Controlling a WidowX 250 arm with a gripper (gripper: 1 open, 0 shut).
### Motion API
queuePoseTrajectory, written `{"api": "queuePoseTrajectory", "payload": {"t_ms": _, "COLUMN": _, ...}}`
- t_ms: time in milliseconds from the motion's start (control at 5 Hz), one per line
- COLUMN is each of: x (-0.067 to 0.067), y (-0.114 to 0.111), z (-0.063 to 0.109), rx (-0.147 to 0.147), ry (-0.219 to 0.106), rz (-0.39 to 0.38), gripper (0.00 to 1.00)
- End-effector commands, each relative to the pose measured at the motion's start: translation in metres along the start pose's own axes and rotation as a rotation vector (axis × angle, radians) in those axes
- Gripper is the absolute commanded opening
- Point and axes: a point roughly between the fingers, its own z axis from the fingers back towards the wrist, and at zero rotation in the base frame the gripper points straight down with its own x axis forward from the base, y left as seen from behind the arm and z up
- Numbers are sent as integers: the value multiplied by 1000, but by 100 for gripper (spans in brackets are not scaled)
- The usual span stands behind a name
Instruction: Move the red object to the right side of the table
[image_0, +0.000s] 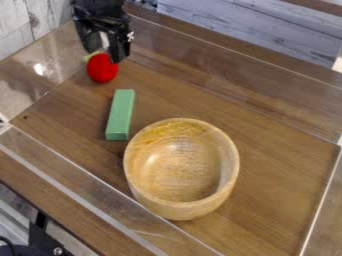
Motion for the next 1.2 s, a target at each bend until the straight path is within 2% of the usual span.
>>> {"api": "queuePoseTrajectory", "payload": {"t_ms": 0, "x": 18, "y": 21, "z": 13, "rx": 35, "ry": -70, "rz": -29, "gripper": 100}}
{"api": "queuePoseTrajectory", "payload": {"t_ms": 400, "x": 25, "y": 21, "z": 27, "rx": 22, "ry": -80, "rz": -89, "gripper": 100}}
{"api": "queuePoseTrajectory", "payload": {"t_ms": 600, "x": 28, "y": 39, "z": 27, "rx": 17, "ry": -82, "rz": -86, "gripper": 100}}
{"api": "queuePoseTrajectory", "payload": {"t_ms": 800, "x": 30, "y": 51, "z": 24, "rx": 10, "ry": -82, "rz": -67, "gripper": 100}}
{"api": "queuePoseTrajectory", "payload": {"t_ms": 1000, "x": 22, "y": 48, "z": 17, "rx": 5, "ry": -80, "rz": -9, "gripper": 100}}
